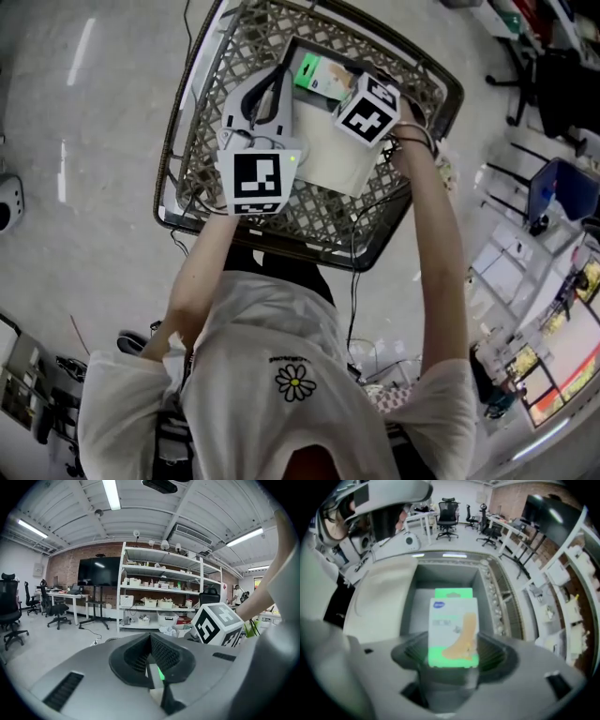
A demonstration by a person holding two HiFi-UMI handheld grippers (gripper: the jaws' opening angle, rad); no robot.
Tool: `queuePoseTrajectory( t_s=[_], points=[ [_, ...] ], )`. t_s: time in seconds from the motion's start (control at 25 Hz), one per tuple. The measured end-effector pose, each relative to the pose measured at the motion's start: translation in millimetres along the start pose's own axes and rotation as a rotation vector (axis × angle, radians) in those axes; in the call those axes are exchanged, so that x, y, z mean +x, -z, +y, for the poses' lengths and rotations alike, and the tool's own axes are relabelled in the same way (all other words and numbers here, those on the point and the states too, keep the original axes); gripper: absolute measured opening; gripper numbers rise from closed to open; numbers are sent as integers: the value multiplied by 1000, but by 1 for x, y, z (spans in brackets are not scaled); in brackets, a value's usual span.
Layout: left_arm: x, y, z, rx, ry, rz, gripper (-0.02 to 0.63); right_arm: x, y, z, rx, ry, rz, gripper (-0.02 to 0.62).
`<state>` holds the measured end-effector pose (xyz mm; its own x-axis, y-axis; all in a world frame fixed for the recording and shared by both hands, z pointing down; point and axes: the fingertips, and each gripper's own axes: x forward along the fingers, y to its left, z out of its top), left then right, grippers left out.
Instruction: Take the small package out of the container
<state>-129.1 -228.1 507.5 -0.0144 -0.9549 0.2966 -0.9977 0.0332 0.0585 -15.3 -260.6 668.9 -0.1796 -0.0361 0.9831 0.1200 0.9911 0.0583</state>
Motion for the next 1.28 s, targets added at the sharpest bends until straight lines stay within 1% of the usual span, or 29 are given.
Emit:
queuePoseTrajectory(
  t_s=[0.16, 0.28, 0.36, 0.48, 0.56, 0.68, 0.76, 0.88, 0.96, 1.04, 1.12, 1.28],
  points=[
    [-9, -26, 5, -21, -18, -25, 21, -42, -30, -16, 75, 94, -134, 316],
    [-21, -58, -3, -8, -6, -62, 21, -91, -52, -20, 120, 157, -233, 316],
    [-31, -85, -7, 7, 11, -101, 20, -129, -67, -23, 152, 215, -304, 316],
    [-51, -124, -11, 30, 40, -162, 21, -187, -84, -22, 208, 319, -412, 316],
    [-65, -144, -13, 43, 54, -191, 21, -222, -89, -18, 266, 395, -486, 316],
    [-79, -169, -17, 63, 89, -240, 21, -272, -88, -14, 410, 533, -609, 316],
    [-93, -168, -21, 61, 113, -245, 21, -290, -79, 3, 533, 590, -668, 316],
    [-118, -153, -27, 64, 138, -225, 20, -301, -59, 44, 716, 647, -739, 316],
    [-137, -153, -32, 73, 155, -239, 20, -310, -47, 69, 808, 692, -793, 316],
    [-154, -159, -37, 79, 166, -272, 21, -321, -38, 90, 867, 740, -856, 316],
    [-168, -161, -48, 77, 167, -296, 21, -331, -31, 111, 905, 782, -910, 316],
    [-185, -138, -71, 37, 175, -272, 21, -336, -11, 147, 984, 843, -971, 316]
  ],
)
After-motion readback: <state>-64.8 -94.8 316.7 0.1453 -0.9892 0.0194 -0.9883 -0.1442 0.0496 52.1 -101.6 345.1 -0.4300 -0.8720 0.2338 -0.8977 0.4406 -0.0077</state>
